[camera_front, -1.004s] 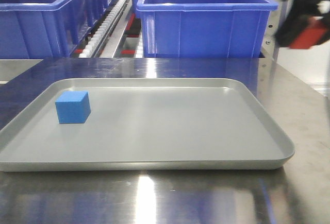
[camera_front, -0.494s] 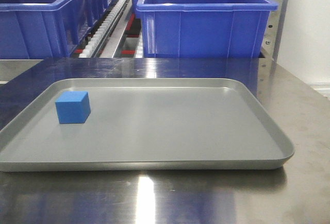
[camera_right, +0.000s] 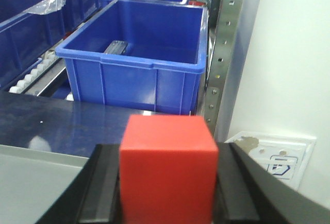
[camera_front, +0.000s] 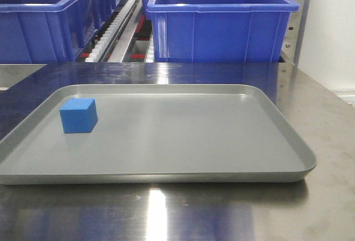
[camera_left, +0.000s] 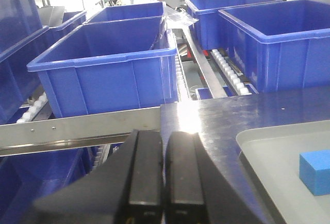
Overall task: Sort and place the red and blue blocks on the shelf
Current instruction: 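Lift the red cube with the right gripper and hold it up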
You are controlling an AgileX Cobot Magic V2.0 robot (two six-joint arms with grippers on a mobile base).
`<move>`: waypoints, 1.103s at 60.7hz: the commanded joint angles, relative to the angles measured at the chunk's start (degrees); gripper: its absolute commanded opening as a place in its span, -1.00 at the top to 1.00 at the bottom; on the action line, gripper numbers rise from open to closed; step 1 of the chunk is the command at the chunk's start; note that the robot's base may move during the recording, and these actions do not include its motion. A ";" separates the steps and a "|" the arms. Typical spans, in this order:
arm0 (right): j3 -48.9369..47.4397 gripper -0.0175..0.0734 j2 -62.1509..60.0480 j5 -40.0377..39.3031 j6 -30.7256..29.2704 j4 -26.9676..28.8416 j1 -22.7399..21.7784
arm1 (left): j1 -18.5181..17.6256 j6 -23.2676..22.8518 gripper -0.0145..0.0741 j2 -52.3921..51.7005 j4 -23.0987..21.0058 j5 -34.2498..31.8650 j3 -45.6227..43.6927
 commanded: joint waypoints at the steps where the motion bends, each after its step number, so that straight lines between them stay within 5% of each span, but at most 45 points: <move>1: -1.56 0.37 -0.57 -3.12 0.11 -0.69 -0.28 | -0.09 -0.25 0.39 -0.92 -0.07 -5.14 1.24; 62: -1.56 0.37 -0.57 -1.92 0.11 -0.69 -0.28 | -0.09 -0.25 0.39 -0.92 -0.18 -5.14 1.24; 67: -1.56 0.37 -0.57 -1.92 0.11 -0.69 -0.28 | -0.87 -3.80 0.39 -0.80 -0.06 -4.47 0.87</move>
